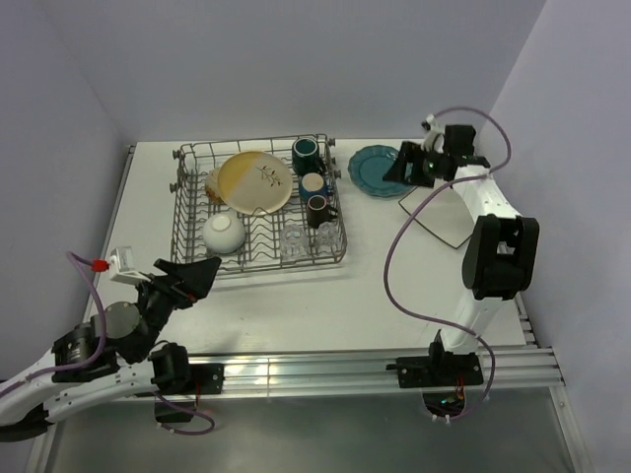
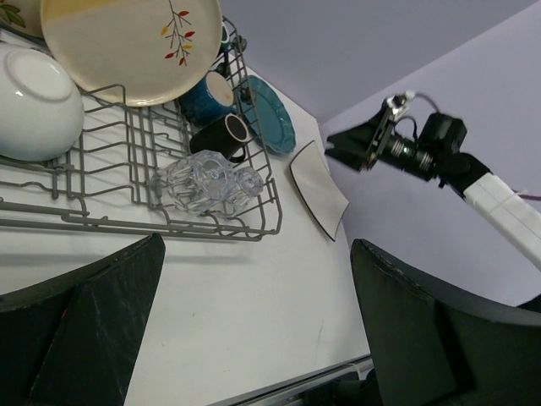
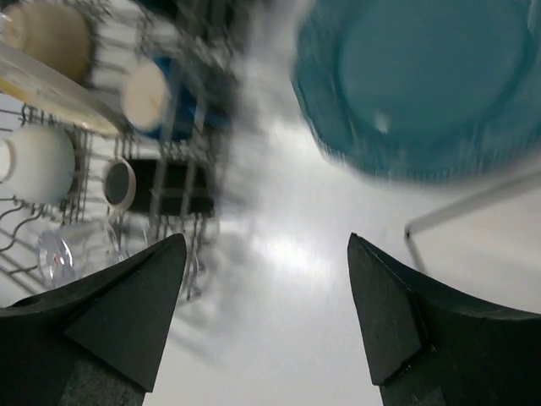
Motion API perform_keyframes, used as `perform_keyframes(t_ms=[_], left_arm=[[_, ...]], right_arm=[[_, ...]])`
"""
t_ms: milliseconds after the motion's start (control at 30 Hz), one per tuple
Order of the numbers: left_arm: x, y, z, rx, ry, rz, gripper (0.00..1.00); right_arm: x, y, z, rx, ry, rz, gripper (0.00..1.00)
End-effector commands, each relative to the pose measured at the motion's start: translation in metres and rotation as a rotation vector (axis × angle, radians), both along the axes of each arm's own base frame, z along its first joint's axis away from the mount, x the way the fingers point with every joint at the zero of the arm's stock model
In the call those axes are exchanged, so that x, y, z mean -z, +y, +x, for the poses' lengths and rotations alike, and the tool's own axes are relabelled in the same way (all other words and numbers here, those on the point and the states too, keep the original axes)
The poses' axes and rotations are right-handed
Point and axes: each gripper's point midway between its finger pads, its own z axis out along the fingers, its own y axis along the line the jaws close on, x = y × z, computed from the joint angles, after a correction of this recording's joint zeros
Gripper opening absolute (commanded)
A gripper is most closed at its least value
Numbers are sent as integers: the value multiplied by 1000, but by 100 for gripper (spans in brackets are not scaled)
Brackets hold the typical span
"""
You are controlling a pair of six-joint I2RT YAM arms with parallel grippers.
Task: Load the mixed dishes into the dish rack
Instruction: Grab a plate with the right arm
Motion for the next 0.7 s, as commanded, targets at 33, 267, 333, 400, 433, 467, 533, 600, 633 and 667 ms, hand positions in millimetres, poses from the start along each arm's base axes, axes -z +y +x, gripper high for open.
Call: perform_keyframes(t_ms=[33,267,333,400,433,467,533,600,633,667], left_arm=[[0,-11,9,-45,33,3,99],[-6,-29,13,-35,51,50,99],[-5,-34,14,-30,58,61,99],[-5,-38,14,-22,63,61,99],[-5,-40,14,-19,64,62,99],[-5,-42,14,-16,66,61,99],[-4,-45,15,-13,71,67,99],[-5,-47,15,-12,70,66,99],[-5,-48,16,-13,70,74,99],[-7,-48,16,-14,66,71,99]], right_arm=[[12,-4,-29,149,163,175,80],[48,-41,-13,511,262,224,68],[51,-48,0,565,268,229,61],[52,-60,17,610,249,224,59],[52,-63,23,617,244,227,58],[52,-68,29,638,232,215,57],[55,-76,41,662,225,198,54],[61,-83,50,690,234,183,54],[63,-86,53,696,234,180,54],[67,-89,57,700,239,176,54]])
